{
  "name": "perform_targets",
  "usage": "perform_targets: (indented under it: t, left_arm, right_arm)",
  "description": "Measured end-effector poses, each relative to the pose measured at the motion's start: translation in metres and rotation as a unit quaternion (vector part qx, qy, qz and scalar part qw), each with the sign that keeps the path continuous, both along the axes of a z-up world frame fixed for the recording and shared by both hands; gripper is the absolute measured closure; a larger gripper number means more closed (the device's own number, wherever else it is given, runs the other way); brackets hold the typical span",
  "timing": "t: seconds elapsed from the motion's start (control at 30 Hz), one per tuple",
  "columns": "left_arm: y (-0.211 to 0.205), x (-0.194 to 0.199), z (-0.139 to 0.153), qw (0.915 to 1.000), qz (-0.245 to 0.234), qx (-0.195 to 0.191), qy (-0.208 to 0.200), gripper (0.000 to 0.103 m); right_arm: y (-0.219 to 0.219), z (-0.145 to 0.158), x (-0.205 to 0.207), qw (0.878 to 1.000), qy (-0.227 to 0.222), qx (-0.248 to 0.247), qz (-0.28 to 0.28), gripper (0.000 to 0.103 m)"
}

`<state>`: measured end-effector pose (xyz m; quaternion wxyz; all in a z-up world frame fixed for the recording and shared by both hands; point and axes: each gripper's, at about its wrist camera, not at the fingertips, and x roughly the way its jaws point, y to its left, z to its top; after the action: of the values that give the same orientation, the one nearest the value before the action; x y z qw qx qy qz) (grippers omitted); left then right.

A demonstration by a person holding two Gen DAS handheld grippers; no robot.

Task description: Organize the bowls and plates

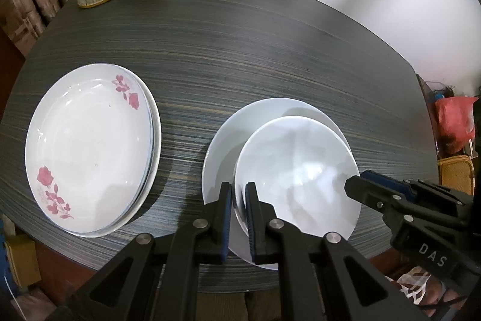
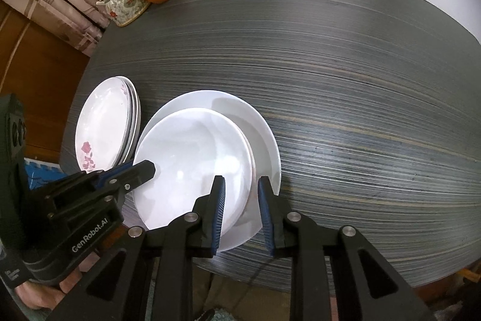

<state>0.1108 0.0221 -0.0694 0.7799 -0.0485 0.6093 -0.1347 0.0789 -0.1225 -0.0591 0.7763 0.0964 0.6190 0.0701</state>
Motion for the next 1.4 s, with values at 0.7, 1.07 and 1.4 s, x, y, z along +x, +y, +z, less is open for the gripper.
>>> perform_targets:
  t: [0.7, 1.07, 1.4]
  left_arm:
    - [0.027, 0.005, 0.018, 0.9963, 0.035, -0.077, -0.016, 0.094]
    - [0.041, 0.001, 0.003, 0.9892, 0.071, -0.128, 0.010, 0.087]
    - [0.052, 0.002, -0.011, 0.9774, 0.118, -0.174, 0.025, 0.087]
  right_arm:
    - [-0.013, 0.004, -0.002, 0.999, -0.007, 0.029, -0.015, 0.081]
    - [-0.040, 0.004, -0.009, 0.998, -0.010, 0.040, -0.048, 0.081]
    - [-0.041, -0.016, -0.012, 0.997, 0.006, 0.050, -0.054, 0.081]
